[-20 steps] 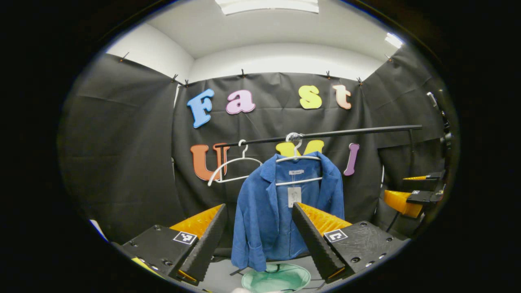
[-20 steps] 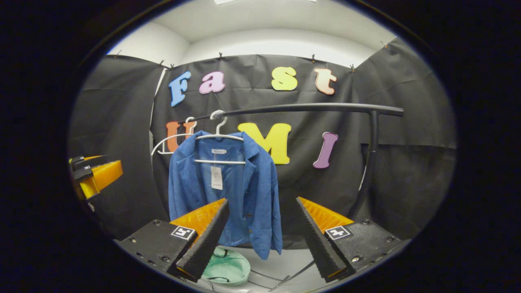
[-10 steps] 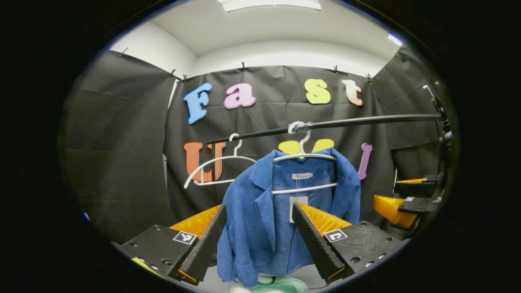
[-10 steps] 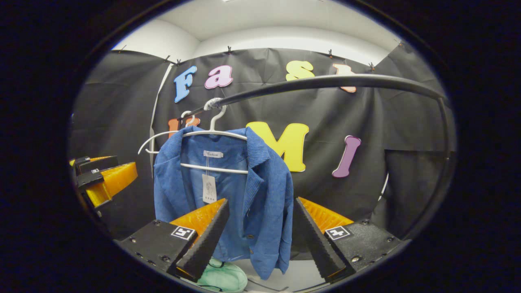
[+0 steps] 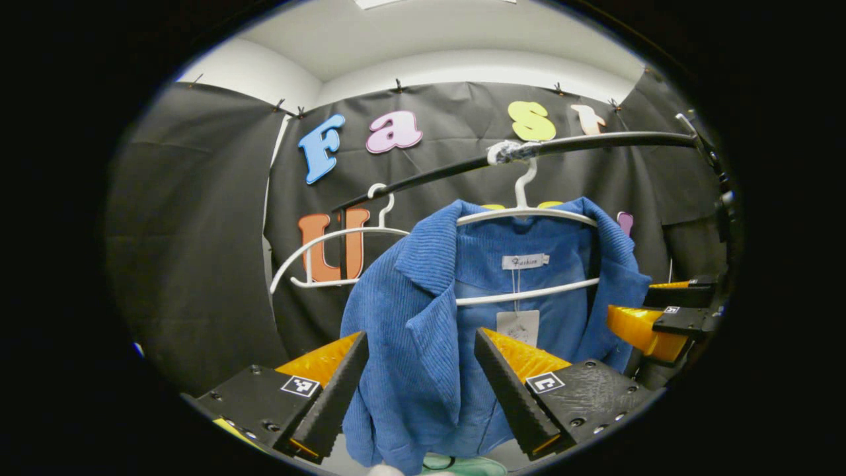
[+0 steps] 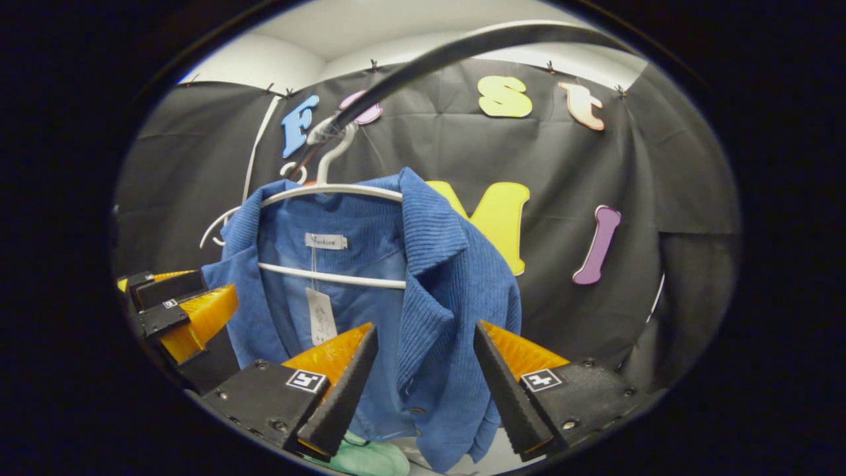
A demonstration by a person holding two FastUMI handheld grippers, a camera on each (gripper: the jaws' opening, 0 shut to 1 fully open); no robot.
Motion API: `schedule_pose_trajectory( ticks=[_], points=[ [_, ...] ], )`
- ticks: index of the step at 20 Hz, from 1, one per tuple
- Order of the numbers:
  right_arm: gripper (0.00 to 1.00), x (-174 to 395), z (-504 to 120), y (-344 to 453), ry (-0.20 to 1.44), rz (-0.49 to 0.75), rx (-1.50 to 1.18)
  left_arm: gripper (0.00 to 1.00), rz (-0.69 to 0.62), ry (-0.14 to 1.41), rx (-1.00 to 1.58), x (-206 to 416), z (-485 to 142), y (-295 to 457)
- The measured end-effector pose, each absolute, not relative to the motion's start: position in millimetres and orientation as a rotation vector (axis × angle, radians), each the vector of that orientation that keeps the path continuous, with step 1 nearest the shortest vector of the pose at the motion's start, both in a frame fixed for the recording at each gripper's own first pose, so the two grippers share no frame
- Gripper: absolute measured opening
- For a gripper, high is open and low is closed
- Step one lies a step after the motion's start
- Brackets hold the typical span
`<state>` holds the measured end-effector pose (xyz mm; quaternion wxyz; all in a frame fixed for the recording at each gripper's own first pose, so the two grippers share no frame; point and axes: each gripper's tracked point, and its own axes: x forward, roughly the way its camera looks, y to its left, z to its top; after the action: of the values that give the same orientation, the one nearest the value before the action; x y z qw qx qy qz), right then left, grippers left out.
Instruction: Grasp the clothes on the hanger with both hands and then place them into the laundry hamper below.
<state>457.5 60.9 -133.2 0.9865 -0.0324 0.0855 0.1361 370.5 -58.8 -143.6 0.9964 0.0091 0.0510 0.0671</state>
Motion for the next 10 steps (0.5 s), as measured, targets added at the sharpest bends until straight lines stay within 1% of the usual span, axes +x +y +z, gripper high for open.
schedule_pose_trajectory(
  ticks=[3, 6, 7, 8, 10],
  points=[
    [0.84, 472.7, -143.7, 62.2, 0.188, 0.286, -0.052, 0.97, 0.139, 0.11, -0.002, 383.3, -153.1, -59.6],
    [0.78, 483.6, -146.9, 62.9, 0.19, 0.299, -0.047, 0.98, 0.147, 0.12, -0.02, 396.0, -161.1, -57.4],
    [0.74, 485.7, -145.9, 61.2, 0.189, 0.3, -0.037, 0.98, 0.148, 0.123, -0.029, 399.7, -162.2, -57.5],
    [0.7, 488.3, -147.4, 60.7, 0.19, 0.304, -0.029, 0.9, 0.149, 0.127, -0.035, 402.6, -163.5, -57.9],
    [0.56, 490.6, -149.1, 63.7, 0.192, 0.33, -0.003, 0.74, 0.153, 0.149, -0.036, 407.1, -169.5, -56.0]
  ],
)
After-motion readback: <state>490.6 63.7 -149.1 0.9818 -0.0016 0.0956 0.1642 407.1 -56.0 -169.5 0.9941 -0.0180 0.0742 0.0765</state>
